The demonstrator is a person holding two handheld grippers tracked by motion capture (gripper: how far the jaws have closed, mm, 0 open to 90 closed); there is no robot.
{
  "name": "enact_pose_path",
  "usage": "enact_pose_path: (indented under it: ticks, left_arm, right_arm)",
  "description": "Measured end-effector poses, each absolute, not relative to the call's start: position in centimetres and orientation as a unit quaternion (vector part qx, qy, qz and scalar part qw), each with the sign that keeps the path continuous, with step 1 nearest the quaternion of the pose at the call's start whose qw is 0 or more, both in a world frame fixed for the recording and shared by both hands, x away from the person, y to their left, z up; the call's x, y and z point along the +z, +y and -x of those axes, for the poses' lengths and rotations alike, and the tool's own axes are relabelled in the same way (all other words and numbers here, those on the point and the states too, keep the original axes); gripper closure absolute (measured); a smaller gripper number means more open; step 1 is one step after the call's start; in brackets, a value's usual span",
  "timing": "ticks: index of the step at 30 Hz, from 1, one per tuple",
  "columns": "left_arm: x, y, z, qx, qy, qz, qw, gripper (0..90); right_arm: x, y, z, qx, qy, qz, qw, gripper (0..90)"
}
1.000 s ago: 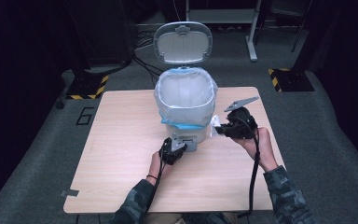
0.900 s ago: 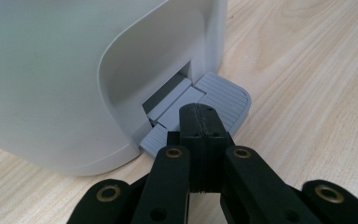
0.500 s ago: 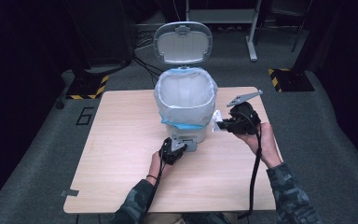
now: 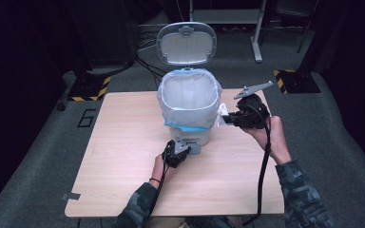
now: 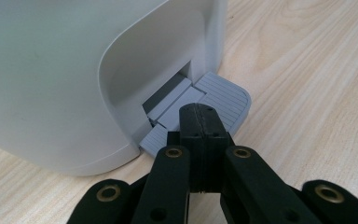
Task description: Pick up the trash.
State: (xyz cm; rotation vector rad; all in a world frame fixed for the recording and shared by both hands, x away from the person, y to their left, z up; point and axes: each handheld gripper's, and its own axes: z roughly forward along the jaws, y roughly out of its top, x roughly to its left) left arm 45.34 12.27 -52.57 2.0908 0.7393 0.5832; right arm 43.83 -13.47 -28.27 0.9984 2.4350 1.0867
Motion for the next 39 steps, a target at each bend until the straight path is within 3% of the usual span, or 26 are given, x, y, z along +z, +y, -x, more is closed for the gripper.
enact_pose_path:
  ticks: [39]
  left_arm:
    - [-52.6,12.2,-45.3,0.232,0.295,-0.830,0.412,90.0]
  right_arm:
    - [-21.9,-10.0,-47.2,0.364,0.859,-0.318,0.167,85.3]
